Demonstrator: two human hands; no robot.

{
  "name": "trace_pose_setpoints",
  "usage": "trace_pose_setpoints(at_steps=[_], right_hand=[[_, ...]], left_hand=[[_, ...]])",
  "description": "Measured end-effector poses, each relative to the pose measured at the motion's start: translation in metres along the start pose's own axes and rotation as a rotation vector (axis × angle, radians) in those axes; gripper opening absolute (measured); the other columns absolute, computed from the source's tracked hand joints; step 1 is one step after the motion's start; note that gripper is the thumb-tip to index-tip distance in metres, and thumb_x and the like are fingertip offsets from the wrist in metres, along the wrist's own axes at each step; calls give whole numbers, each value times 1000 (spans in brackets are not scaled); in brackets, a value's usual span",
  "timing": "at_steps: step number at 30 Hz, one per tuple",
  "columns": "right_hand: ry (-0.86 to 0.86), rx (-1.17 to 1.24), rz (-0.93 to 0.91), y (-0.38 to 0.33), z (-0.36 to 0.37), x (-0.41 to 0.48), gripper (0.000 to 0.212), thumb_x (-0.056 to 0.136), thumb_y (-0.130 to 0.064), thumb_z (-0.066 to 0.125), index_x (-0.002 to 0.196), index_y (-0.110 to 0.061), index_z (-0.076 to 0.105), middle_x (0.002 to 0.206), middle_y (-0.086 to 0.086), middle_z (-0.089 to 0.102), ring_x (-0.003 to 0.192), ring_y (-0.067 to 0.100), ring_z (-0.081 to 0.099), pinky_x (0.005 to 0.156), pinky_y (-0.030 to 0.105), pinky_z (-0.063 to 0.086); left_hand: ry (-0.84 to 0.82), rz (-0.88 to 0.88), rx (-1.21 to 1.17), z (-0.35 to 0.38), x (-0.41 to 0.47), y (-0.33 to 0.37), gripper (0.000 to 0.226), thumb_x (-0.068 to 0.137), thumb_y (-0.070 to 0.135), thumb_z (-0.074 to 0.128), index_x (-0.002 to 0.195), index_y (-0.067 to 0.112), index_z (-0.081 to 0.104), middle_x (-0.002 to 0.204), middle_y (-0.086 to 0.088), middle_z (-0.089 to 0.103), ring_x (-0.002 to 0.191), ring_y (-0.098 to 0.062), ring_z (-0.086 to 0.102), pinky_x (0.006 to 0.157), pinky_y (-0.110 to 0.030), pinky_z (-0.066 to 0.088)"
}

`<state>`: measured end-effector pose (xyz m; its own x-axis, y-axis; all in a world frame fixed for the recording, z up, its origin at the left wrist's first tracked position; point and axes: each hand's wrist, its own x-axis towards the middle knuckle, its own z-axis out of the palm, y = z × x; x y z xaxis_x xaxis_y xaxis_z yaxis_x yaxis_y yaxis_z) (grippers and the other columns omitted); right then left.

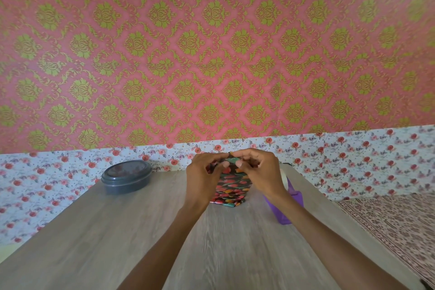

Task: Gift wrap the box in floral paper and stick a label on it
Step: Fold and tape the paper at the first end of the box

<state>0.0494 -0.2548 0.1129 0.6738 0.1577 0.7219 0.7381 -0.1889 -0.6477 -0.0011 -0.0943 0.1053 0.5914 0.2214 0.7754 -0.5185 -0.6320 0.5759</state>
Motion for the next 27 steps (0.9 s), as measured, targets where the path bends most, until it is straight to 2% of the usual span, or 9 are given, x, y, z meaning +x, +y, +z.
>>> trace_pose_setpoints(at_steps=[6, 11, 16, 18, 21, 24, 27], right_hand=[[24, -78, -80, -7, -6, 0, 24, 76, -8, 81, 96, -20, 79, 79, -17, 70, 76, -3, 65, 73, 14, 51], [71, -129, -155, -6, -5, 0, 22, 76, -13, 83, 95, -22, 79, 81, -9, 73, 76, 4, 64, 70, 33, 55], [106, -189, -223, -4, -4, -4, 19, 78, -11, 81, 95, -19, 79, 82, -8, 75, 76, 3, 65, 69, 33, 55], [104, -249, -262, -5, -4, -5, 17, 78, -10, 80, 93, -19, 79, 79, -8, 74, 75, 7, 64, 67, 34, 54], [52, -321, -304, -6, -3, -3, 13, 80, -10, 78, 89, -19, 76, 78, -10, 68, 74, 10, 59, 63, 33, 51], [-15, -355, -330, -6, -3, 2, 8, 83, -7, 73, 83, -14, 69, 85, -4, 58, 78, 12, 55, 66, 28, 47], [-77, -389, -255, -4, -3, 4, 13, 85, -9, 69, 79, -18, 63, 86, -6, 54, 84, 13, 49, 74, 29, 41]], left_hand=[[40, -6, -10, -2, 0, 3, 21, 85, 16, 75, 102, 28, 77, 89, 30, 63, 90, -1, 59, 82, -24, 48], [66, -48, -93, -2, -1, 11, 29, 84, 8, 74, 95, 35, 74, 86, 21, 69, 84, 2, 63, 74, -7, 45], [84, -99, -110, -1, -2, 21, 24, 86, 3, 69, 94, 24, 77, 83, 24, 67, 80, 7, 64, 71, -4, 45], [80, -70, -20, -1, -2, 21, 22, 87, 4, 69, 93, 22, 78, 80, 27, 63, 79, 8, 62, 73, -5, 44], [55, 2, 132, 0, 0, 17, 19, 86, 2, 68, 89, 20, 76, 81, 19, 60, 85, 4, 52, 87, -19, 43], [19, 34, 208, 0, 1, 17, 13, 87, 4, 66, 88, 17, 68, 96, 9, 50, 93, -4, 40, 81, -8, 34], [-44, 37, 257, -1, 2, 15, 9, 89, 14, 65, 86, 22, 62, 104, 8, 45, 104, -10, 37, 79, -17, 30]])
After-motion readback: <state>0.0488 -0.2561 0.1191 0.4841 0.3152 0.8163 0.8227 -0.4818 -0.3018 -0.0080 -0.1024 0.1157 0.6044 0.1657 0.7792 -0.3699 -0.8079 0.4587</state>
